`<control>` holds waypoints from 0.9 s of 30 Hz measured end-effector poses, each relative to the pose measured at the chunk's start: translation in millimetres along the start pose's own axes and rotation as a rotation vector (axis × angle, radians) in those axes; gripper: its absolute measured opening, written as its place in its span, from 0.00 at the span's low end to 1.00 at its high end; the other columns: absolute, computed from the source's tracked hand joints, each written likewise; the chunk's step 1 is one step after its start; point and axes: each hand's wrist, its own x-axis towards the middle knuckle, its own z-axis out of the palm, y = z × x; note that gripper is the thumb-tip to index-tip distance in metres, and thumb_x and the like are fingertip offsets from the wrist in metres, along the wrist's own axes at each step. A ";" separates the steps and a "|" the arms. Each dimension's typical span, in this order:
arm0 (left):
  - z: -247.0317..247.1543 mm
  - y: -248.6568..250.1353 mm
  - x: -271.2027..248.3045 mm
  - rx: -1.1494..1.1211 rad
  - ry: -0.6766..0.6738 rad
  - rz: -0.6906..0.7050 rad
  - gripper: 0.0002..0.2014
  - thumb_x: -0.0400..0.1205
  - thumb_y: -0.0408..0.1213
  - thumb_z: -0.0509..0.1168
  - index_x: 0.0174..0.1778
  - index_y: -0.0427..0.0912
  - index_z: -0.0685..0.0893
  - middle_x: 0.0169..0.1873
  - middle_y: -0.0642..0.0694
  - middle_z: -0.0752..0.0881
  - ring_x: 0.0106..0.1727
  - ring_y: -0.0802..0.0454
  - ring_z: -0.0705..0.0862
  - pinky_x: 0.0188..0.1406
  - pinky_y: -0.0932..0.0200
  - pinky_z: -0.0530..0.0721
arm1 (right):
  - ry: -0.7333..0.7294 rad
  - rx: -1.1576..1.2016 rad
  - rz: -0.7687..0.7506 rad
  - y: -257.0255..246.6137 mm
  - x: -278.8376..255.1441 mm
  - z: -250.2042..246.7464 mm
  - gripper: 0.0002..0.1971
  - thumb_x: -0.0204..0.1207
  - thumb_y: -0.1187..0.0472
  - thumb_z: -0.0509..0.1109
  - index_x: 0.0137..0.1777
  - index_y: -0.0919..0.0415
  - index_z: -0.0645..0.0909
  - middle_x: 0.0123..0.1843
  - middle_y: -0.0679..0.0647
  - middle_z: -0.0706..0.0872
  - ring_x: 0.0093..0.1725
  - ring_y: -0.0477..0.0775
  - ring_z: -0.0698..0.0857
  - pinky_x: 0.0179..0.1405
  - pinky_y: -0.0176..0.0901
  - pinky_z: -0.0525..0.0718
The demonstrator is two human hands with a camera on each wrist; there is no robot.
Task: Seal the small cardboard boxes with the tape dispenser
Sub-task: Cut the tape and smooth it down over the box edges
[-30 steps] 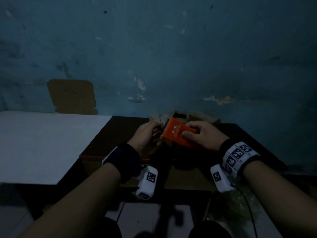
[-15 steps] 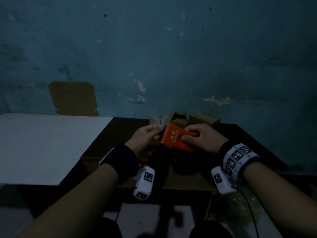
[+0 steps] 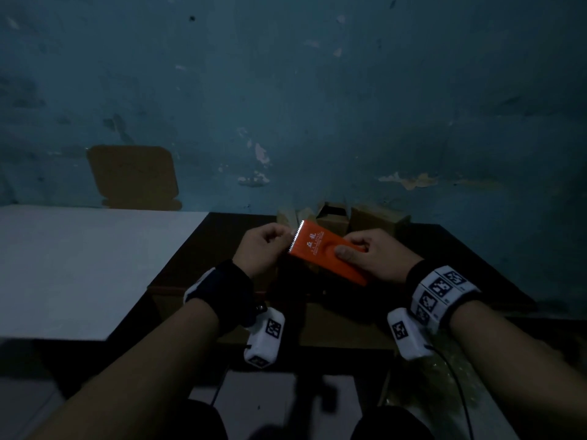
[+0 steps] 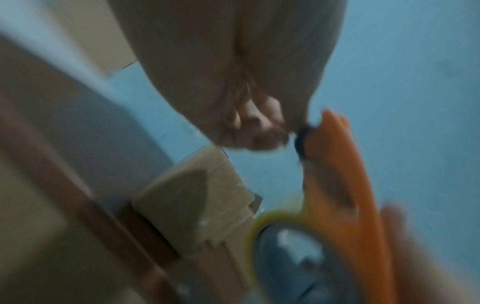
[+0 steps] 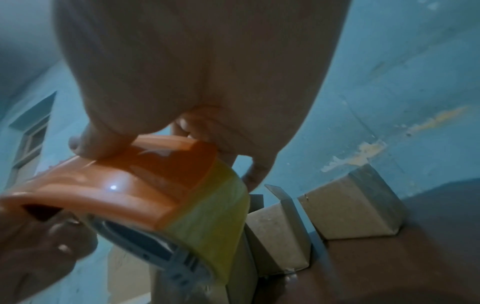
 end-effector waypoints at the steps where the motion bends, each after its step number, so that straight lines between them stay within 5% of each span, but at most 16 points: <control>1: 1.0 2.0 -1.6 -0.135 -0.032 -0.075 0.10 0.83 0.34 0.64 0.55 0.33 0.84 0.40 0.46 0.88 0.36 0.58 0.87 0.30 0.69 0.84 | 0.008 0.004 0.002 -0.3 -0.1 -0.5 0.23 0.70 0.37 0.67 0.57 0.52 0.84 0.52 0.47 0.89 0.49 0.43 0.89 0.48 0.39 0.85; 5: -0.5 4.9 -1.2 -0.218 -0.097 -0.182 0.05 0.83 0.35 0.65 0.50 0.39 0.84 0.31 0.48 0.86 0.30 0.58 0.84 0.29 0.66 0.82 | 0.014 0.002 0.009 -2.1 0.0 -3.3 0.22 0.70 0.37 0.69 0.56 0.50 0.85 0.51 0.47 0.89 0.48 0.45 0.89 0.50 0.43 0.85; 8: -4.1 6.9 1.3 -0.203 -0.137 -0.253 0.04 0.83 0.38 0.65 0.46 0.43 0.83 0.35 0.44 0.84 0.35 0.53 0.82 0.38 0.61 0.80 | 0.004 -0.006 0.024 -3.2 0.3 -5.1 0.21 0.69 0.37 0.70 0.55 0.50 0.85 0.50 0.48 0.90 0.47 0.44 0.89 0.49 0.41 0.86; 13: -3.0 10.8 -0.3 -0.224 -0.102 -0.222 0.06 0.84 0.35 0.62 0.52 0.37 0.81 0.30 0.48 0.85 0.28 0.58 0.84 0.26 0.67 0.82 | -0.006 0.001 0.012 -3.6 3.2 -3.2 0.21 0.66 0.35 0.71 0.50 0.50 0.87 0.48 0.46 0.91 0.46 0.41 0.89 0.47 0.40 0.84; 18: -3.8 12.0 -3.2 -0.242 -0.084 -0.282 0.09 0.83 0.36 0.65 0.55 0.38 0.85 0.40 0.45 0.90 0.34 0.56 0.90 0.26 0.65 0.85 | -0.012 0.010 0.018 -3.4 4.5 -3.6 0.22 0.65 0.36 0.72 0.51 0.52 0.87 0.47 0.46 0.91 0.45 0.42 0.90 0.44 0.38 0.83; 23: -11.5 15.2 -3.2 -0.171 -0.170 -0.413 0.14 0.83 0.40 0.66 0.61 0.38 0.86 0.54 0.38 0.89 0.47 0.48 0.89 0.32 0.58 0.86 | -0.044 -0.010 0.024 1.0 4.2 -5.2 0.24 0.61 0.33 0.74 0.50 0.49 0.87 0.50 0.46 0.91 0.49 0.43 0.89 0.54 0.46 0.86; 27: -18.0 10.6 -2.2 -0.082 -0.219 -0.385 0.13 0.82 0.44 0.66 0.59 0.45 0.87 0.56 0.41 0.89 0.54 0.45 0.88 0.47 0.52 0.86 | -0.058 -0.003 0.051 6.0 4.4 -5.3 0.28 0.57 0.28 0.75 0.50 0.47 0.87 0.52 0.46 0.91 0.52 0.46 0.89 0.58 0.53 0.86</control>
